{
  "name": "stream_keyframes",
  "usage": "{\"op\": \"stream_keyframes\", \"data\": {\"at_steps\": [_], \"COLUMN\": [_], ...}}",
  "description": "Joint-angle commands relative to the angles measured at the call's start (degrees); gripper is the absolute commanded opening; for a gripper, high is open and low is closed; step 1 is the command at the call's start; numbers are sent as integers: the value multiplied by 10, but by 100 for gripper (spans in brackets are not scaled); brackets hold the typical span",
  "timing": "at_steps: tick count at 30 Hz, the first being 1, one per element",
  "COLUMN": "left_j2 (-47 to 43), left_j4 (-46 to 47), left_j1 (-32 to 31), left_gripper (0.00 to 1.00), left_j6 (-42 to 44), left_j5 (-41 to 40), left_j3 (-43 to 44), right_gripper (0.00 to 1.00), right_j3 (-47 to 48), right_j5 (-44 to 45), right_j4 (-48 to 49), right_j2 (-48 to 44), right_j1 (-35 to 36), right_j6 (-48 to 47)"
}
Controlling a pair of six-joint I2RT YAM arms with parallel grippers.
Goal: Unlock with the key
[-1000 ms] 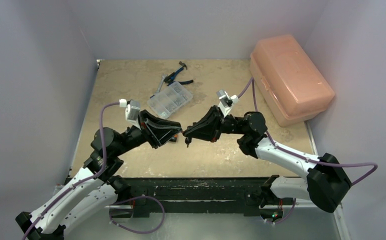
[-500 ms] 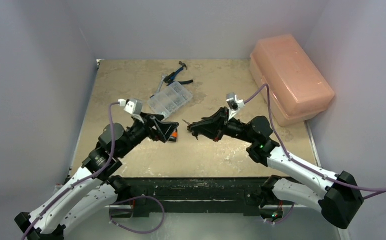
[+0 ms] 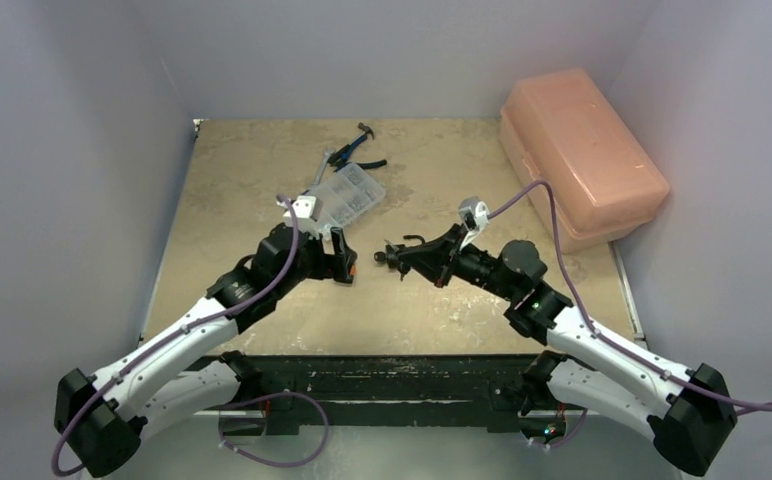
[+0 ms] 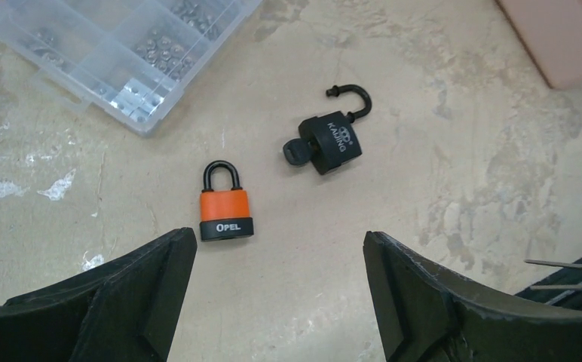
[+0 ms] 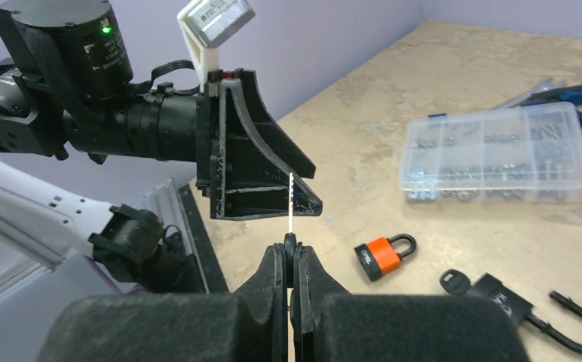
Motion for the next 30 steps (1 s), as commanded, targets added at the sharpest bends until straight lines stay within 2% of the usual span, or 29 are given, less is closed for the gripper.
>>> {"op": "stream_keyframes", "data": {"at_steps": [1,15,23,30], "left_j2": [49,269,349,393], "left_j4": [-5,-34,-51,-68], "left_j1": [1,1,1,1], "left_gripper": [87,88,77,74], "left_j6": [13,26,38,38], "left_j5": [-19,-50,-35,-60], "left_j3": [20,83,124,140], "right_gripper": [0,0,0,0], "right_j3": [-20,-47,-49,-52], "right_j5": [51,88,110,121], "right_j4": [-20,-52,-62,-62], "right_j2": [-29,-66,-75,-79], "right_j1": [2,2,2,1], "right_j6": [-19,-20,-23,-22]}}
